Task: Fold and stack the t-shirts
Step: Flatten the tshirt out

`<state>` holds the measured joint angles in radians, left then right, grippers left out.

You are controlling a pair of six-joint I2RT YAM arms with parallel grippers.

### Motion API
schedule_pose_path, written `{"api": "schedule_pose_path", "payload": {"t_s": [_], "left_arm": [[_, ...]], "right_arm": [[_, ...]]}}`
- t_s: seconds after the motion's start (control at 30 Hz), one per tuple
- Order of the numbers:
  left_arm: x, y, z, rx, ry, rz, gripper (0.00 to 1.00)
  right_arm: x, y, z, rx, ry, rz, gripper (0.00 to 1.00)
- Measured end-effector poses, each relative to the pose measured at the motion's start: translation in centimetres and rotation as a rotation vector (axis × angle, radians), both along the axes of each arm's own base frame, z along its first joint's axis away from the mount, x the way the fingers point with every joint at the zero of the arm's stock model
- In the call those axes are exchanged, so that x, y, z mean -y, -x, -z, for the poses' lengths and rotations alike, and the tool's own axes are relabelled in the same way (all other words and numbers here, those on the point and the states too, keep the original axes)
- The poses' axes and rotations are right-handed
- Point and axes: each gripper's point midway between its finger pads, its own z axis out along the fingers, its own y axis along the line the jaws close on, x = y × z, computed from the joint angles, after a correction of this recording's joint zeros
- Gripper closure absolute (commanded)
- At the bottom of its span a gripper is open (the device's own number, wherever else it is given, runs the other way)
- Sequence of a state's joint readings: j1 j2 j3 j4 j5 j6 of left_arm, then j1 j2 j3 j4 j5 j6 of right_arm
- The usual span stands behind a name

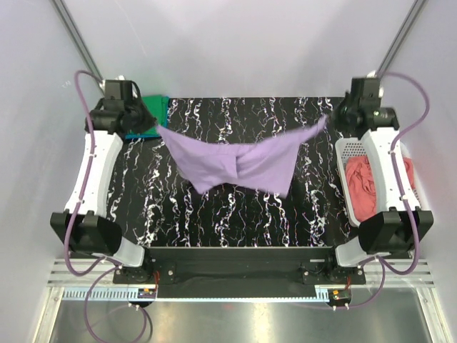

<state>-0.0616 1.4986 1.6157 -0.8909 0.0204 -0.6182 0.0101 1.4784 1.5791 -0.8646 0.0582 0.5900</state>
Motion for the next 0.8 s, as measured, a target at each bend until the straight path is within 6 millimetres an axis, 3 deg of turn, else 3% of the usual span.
{"api": "schedule_pose_path", "payload": {"t_s": [0.07,0.17,0.4,0.6,0.8], "left_arm": [[0.2,-0.1,-3.8,0.100,0.011,0.007,1.00],[0.3,2.1,-5.6,0.140,0.022,0.020,1.00],[-0.2,7.9,-3.0,0.036,0.004,0.025,1.00],[-0.2,9.8,-4.1,0.046,0.018,0.020,1.00],[-0.3,11.0,-6.6,0.073,0.027,0.012,1.00]], "right_arm": [[-0.2,-2.0,-4.0,0.101,-0.003,-0.009,1.00],[0.1,-2.3,-7.0,0.153,0.020,-0.013,1.00],[1.4,0.8,-4.6,0.012,0.112,-0.024,1.00],[2.0,3.5,-6.1,0.023,0.142,-0.009,1.00],[2.0,4.1,-7.7,0.064,0.132,0.000,1.00]]}}
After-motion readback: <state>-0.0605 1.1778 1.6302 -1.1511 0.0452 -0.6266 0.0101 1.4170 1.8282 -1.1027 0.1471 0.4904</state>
